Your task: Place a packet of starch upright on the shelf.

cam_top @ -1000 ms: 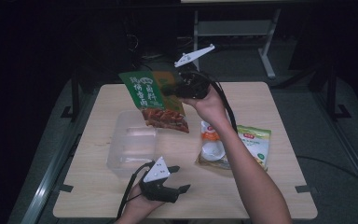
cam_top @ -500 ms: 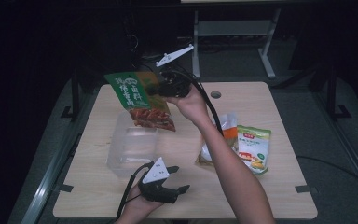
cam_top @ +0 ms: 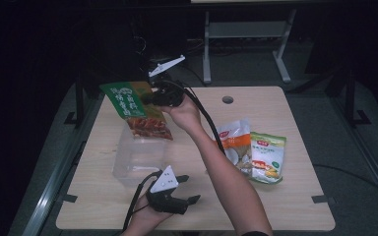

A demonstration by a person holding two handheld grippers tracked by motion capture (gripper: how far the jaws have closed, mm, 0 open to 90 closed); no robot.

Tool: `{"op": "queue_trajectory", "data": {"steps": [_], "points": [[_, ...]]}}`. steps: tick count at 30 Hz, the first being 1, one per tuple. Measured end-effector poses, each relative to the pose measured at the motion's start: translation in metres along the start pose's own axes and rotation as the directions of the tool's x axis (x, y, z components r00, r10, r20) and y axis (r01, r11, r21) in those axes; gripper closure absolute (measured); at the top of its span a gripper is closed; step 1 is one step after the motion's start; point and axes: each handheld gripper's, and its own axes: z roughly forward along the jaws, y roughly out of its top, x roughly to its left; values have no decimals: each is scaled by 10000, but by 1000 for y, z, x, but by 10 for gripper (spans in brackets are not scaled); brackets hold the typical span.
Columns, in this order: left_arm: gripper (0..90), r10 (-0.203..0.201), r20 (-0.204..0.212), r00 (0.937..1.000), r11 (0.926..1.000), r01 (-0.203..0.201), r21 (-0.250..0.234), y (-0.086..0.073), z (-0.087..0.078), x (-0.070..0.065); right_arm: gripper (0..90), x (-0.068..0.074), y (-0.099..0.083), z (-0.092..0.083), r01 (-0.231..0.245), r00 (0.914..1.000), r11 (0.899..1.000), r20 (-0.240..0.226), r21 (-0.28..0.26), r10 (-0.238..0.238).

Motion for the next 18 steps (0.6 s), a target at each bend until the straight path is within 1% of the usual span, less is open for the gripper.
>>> {"op": "queue_trajectory", "data": {"steps": [6,7,9,12,13,16,17,18], "points": [[284,-49,-35,10000,10000,48,-41,0,-1,1,898,-2,-3,9,-119,9999,9998,2,-134,119],[285,-48,-47,10000,10000,48,-30,0,-1,1,898,-4,-5,12,-194,9998,9994,-1,-289,194],[285,-104,1,9999,9999,104,-74,0,0,1,898,-4,-6,14,-262,9997,9991,-32,-335,261],[285,-136,-38,9999,9999,135,-37,0,0,-1,899,-6,-11,21,-323,9995,9989,-30,-345,323],[285,-148,-28,9999,9999,148,-67,0,0,-1,898,-7,-16,25,-405,9992,9986,-32,-334,404],[285,-151,-34,9999,9999,151,-71,0,0,-2,898,-9,-21,29,-519,9986,9982,-2,-295,519],[285,-121,-31,9999,9999,121,-32,0,0,-2,899,-10,-23,30,-555,9985,9979,21,-322,556],[285,-68,-28,10000,10000,68,-12,0,0,-1,899,-12,-27,31,-758,9971,9958,1,-509,759]]}}
